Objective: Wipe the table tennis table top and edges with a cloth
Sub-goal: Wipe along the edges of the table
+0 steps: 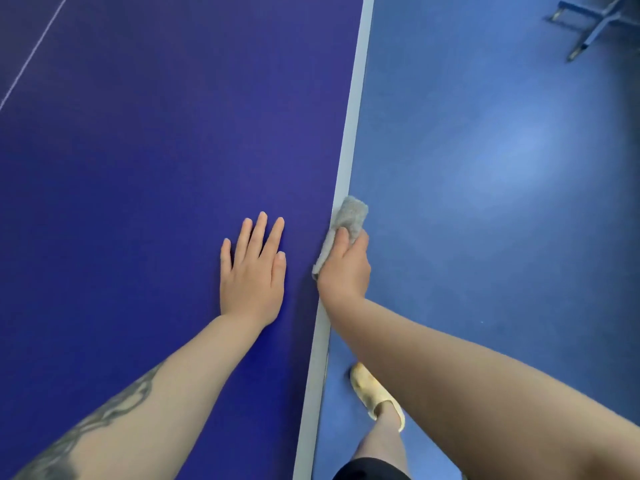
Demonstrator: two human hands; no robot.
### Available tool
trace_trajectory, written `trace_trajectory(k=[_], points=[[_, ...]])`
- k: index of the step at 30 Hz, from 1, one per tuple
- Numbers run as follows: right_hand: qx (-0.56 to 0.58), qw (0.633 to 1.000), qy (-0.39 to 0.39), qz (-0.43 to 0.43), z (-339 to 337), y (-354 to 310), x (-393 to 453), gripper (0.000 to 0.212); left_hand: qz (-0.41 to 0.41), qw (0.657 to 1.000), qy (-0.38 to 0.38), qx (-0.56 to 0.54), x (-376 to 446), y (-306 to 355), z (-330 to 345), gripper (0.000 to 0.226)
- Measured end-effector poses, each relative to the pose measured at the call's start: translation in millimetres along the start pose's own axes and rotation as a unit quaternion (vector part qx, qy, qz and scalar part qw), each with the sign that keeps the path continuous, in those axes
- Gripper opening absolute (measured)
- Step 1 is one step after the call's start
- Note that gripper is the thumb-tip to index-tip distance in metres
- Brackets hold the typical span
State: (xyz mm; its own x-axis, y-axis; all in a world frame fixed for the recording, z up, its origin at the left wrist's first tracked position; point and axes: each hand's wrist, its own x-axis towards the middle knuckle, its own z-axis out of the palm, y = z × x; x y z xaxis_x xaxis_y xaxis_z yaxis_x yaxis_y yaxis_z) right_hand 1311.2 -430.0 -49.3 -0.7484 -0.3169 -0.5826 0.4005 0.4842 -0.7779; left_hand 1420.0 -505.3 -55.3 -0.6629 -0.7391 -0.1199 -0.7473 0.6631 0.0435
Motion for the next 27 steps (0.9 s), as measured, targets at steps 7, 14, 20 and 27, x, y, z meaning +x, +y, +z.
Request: trace_trajectory(k=[7, 14, 20, 27], points=[[-0.083, 0.997, 0.007, -0.009, 0.7, 30.3, -66.1, 0.046, 0.044, 0.999, 0.004, 0.011, 24.7, 10.5, -2.5, 0.061], [-0.006, 0.999, -0.021, 0.026, 2.9, -20.7, 32.8, 0.052, 0.077, 0.997, 0.016, -0.007, 66.9, 26.4, -6.7, 0.057], [-0.137, 0.988, 0.004, -0.065, 5.0, -2.6, -14.0, 0.061, 0.065, 0.995, 0.034, -0.067, 66.9, 26.7, -5.5, 0.058], [-0.073, 0.996, -0.023, -0.034, 5.1, -69.1, 82.2, 0.048, 0.067, 0.997, 0.025, -0.024, 68.6, 28.0, -8.8, 0.061]])
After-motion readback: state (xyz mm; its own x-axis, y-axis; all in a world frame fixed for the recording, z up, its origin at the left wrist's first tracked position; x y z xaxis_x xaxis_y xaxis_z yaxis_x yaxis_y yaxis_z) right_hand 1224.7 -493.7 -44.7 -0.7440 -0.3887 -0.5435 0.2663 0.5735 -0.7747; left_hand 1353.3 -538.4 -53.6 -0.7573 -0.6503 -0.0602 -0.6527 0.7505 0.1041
